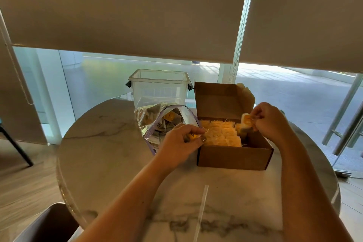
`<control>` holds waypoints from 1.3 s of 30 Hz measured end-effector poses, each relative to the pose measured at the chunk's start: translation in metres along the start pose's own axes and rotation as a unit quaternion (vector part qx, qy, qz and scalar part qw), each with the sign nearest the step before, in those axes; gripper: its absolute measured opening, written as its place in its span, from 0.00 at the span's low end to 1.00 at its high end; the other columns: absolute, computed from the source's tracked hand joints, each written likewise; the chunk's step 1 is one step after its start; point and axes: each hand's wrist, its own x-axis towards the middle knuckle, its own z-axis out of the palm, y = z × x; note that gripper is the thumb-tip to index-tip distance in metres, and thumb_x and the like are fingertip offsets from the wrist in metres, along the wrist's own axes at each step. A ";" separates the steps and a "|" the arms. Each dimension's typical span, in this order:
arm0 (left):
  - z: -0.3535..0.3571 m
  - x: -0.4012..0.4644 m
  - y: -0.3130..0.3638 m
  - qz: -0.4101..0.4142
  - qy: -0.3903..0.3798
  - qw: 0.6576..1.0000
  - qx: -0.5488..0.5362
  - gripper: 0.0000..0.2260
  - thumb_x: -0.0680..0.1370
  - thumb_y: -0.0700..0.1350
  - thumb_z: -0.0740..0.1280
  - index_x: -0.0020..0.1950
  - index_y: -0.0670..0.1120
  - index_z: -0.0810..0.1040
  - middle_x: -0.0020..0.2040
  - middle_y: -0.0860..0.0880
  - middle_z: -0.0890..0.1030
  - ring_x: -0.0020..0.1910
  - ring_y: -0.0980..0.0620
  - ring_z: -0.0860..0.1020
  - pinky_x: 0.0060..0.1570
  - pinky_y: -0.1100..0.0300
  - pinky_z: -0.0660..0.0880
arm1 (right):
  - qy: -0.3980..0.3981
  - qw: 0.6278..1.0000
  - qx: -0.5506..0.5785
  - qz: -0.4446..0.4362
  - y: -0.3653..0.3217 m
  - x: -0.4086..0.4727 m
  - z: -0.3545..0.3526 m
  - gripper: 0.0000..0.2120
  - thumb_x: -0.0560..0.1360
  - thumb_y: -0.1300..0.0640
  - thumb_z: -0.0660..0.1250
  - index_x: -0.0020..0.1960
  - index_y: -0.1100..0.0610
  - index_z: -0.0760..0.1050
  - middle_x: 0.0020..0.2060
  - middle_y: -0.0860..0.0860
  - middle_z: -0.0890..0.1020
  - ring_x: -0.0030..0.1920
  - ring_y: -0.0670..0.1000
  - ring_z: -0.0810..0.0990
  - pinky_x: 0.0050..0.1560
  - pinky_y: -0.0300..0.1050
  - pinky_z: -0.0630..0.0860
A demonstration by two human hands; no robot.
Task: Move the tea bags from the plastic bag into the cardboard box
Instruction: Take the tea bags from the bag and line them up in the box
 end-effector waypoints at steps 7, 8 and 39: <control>0.000 0.002 -0.004 -0.010 -0.002 1.000 0.004 0.07 0.73 0.49 0.70 0.51 0.57 0.79 0.53 0.56 0.76 0.45 0.57 0.75 0.47 0.67 0.73 | -0.128 0.980 -0.154 -0.012 0.000 0.009 0.014 0.07 0.75 0.66 0.64 0.49 0.55 0.74 0.49 0.57 0.78 0.46 0.53 0.74 0.39 0.38 0.68; 0.000 0.002 -0.005 -0.011 -0.003 1.000 0.007 0.08 0.73 0.49 0.70 0.51 0.57 0.79 0.53 0.56 0.76 0.45 0.58 0.75 0.46 0.68 0.72 | -0.136 0.977 -0.161 -0.013 -0.001 0.010 0.016 0.09 0.75 0.67 0.64 0.51 0.56 0.77 0.50 0.57 0.78 0.47 0.53 0.75 0.41 0.38 0.70; -0.001 0.002 -0.004 -0.009 0.005 0.999 -0.041 0.11 0.78 0.46 0.65 0.60 0.56 0.74 0.47 0.53 0.76 0.34 0.62 0.72 0.33 0.73 0.69 | 0.012 0.983 -0.177 -0.051 0.007 0.020 0.033 0.08 0.74 0.64 0.66 0.40 0.52 0.76 0.46 0.55 0.81 0.47 0.55 0.78 0.51 0.50 0.75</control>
